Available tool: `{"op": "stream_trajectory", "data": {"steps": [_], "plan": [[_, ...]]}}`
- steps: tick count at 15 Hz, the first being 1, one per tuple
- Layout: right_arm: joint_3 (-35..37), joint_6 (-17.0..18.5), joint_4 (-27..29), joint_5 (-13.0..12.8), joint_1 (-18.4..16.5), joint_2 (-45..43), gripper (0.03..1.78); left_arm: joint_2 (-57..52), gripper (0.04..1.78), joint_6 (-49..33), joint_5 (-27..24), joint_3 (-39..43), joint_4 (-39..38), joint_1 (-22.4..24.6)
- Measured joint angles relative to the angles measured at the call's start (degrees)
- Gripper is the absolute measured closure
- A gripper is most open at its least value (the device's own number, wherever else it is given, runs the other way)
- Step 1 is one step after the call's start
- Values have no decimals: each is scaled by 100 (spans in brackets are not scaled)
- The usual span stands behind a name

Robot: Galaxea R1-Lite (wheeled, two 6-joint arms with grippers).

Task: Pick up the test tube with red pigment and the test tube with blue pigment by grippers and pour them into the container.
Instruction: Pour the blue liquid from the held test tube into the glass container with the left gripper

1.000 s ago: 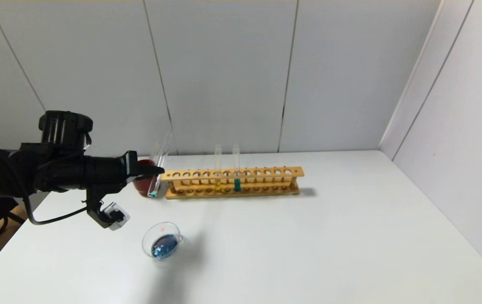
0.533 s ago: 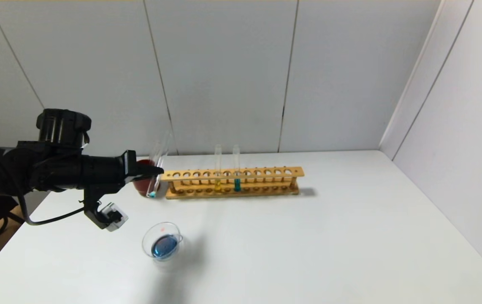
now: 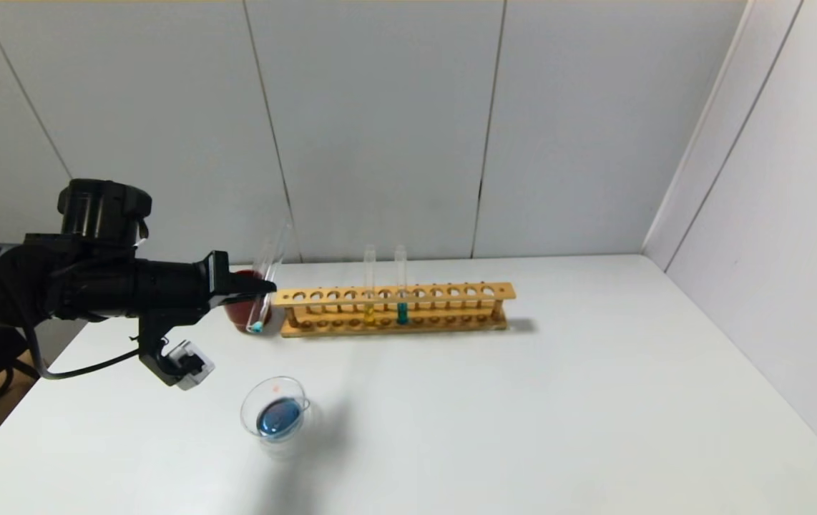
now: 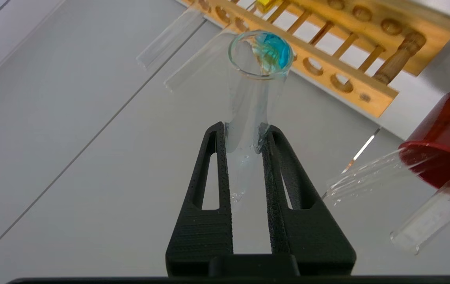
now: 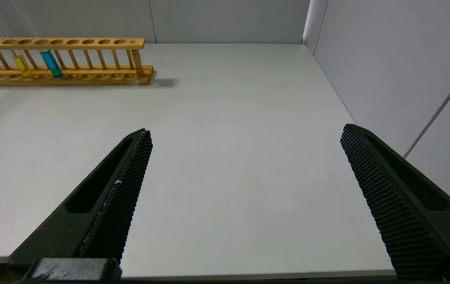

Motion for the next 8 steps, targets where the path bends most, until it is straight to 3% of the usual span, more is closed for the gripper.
{"op": "stream_trajectory", "data": {"steps": [8], "plan": [[0, 0, -2, -2, 0, 0, 6, -127, 152, 0, 228, -77, -113, 18]]}}
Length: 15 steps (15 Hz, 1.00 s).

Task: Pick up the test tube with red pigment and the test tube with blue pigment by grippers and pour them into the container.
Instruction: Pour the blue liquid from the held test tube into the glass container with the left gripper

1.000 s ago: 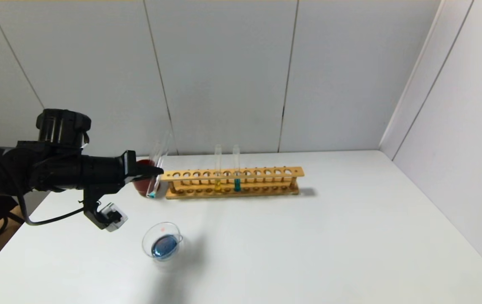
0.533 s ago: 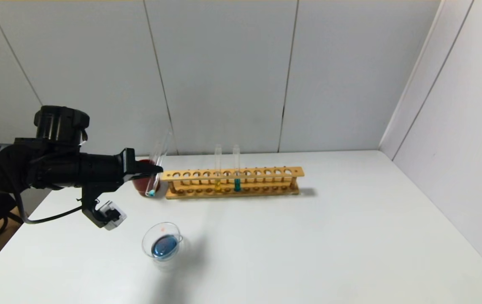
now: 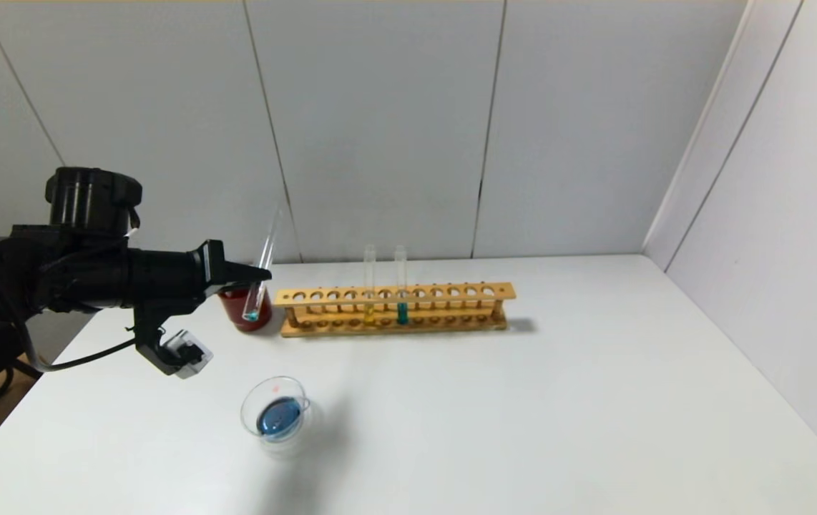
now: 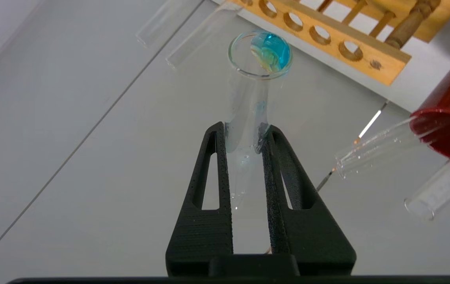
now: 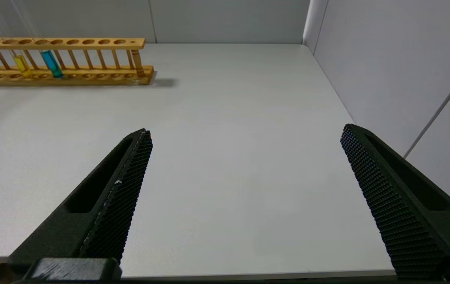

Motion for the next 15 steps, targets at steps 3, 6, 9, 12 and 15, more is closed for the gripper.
{"op": "stream_trajectory", "data": {"steps": [3, 6, 9, 12, 15], "plan": [[0, 2, 0, 2, 0, 0, 6, -23, 152, 1, 50, 20, -30, 0], [0, 0, -1, 0, 0, 0, 6, -37, 152, 0, 59, 46, -30, 0], [0, 0, 0, 2, 0, 0, 6, -34, 152, 0, 91, 82, -39, 44], [0, 0, 0, 2, 0, 0, 6, -44, 152, 0, 94, 118, -89, 67], [0, 0, 0, 2, 0, 0, 6, -44, 152, 0, 102, 223, -91, 258]]}}
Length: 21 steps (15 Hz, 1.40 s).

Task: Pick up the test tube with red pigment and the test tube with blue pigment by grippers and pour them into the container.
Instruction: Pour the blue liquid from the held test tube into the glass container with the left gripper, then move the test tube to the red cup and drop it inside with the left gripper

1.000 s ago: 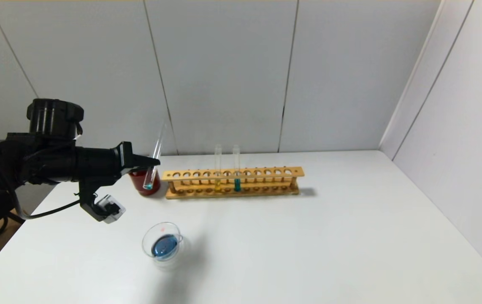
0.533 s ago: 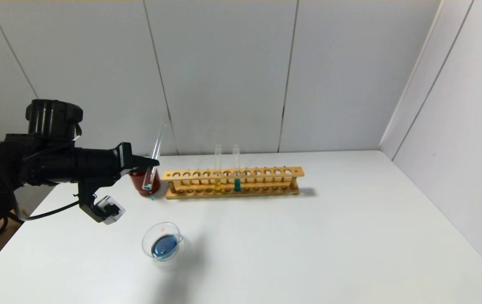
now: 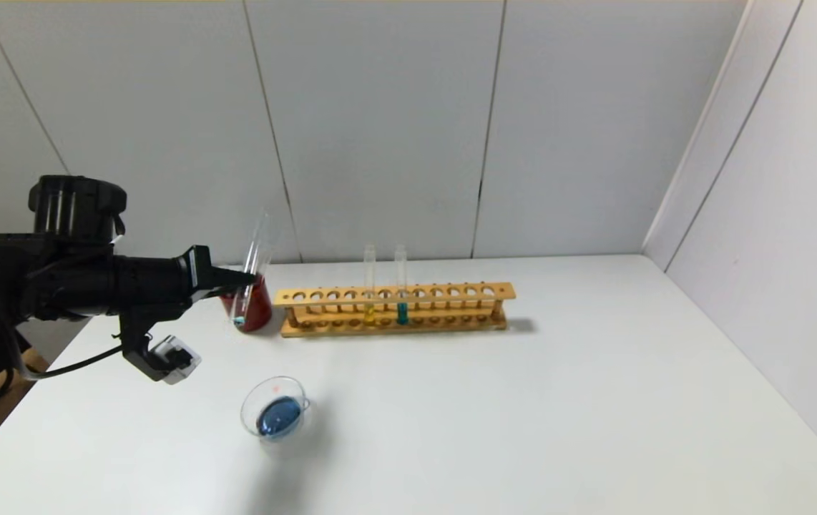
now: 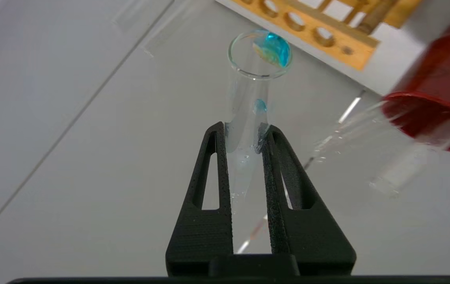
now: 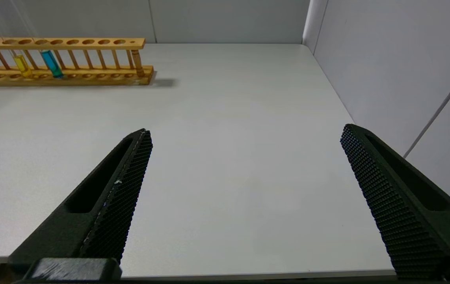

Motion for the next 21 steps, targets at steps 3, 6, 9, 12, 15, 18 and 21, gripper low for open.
{"op": "stream_trajectory", "data": {"steps": [3, 6, 9, 12, 15, 18, 21], "plan": [[0, 0, 0, 0, 0, 0, 6, -1, 152, -308, 143, 90, -258, 107], [0, 0, 0, 0, 0, 0, 6, -12, 152, -2069, 457, 90, -1340, 94], [0, 0, -1, -2, 0, 0, 6, -43, 152, -4437, 1342, 68, -2883, -96], [0, 0, -1, -2, 0, 0, 6, -205, 152, -6673, 2706, 79, -3406, -344], [0, 0, -1, -2, 0, 0, 6, -310, 152, -8748, 3880, -469, -2558, -484], [0, 0, -1, 0, 0, 0, 6, -349, 152, -10744, 3963, -1342, -1229, -534], [0, 0, 0, -2, 0, 0, 6, -349, 152, -12662, 3434, -1949, -388, -525]]}}
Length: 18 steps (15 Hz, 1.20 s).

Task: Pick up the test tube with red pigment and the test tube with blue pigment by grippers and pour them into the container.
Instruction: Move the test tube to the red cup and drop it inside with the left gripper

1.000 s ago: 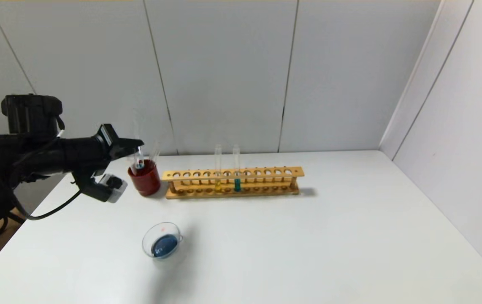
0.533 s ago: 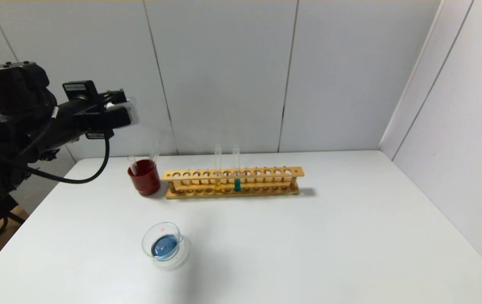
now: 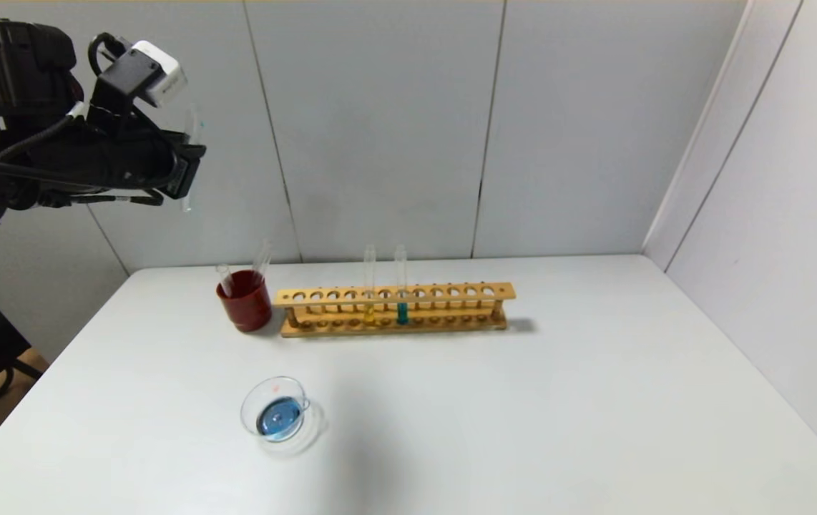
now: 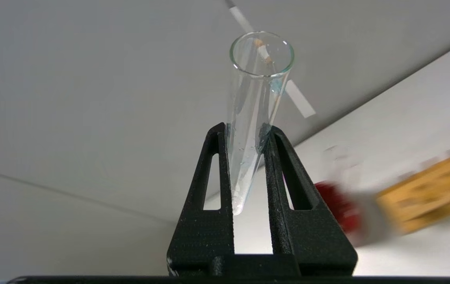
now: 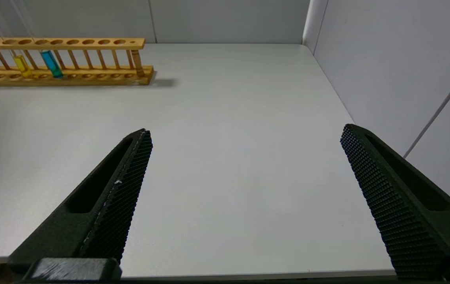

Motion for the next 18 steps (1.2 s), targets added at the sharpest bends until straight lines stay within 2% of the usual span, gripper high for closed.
{"op": "stream_trajectory", "data": {"steps": [2, 6, 9, 13, 18], "plan": [[0, 0, 0, 2, 0, 0, 6, 32, 152, -984, -258, -91, 60, 44], [0, 0, 0, 0, 0, 0, 6, 257, 152, -2345, -269, 141, -95, 325], [0, 2, 2, 2, 5, 0, 6, 483, 152, -2492, -280, 640, -897, 539], [0, 0, 2, 0, 5, 0, 6, 913, 152, -2610, -280, 1075, -1985, 564], [0, 0, 2, 2, 7, 0, 6, 1252, 152, -2781, -273, 1161, -2071, 475]]}}
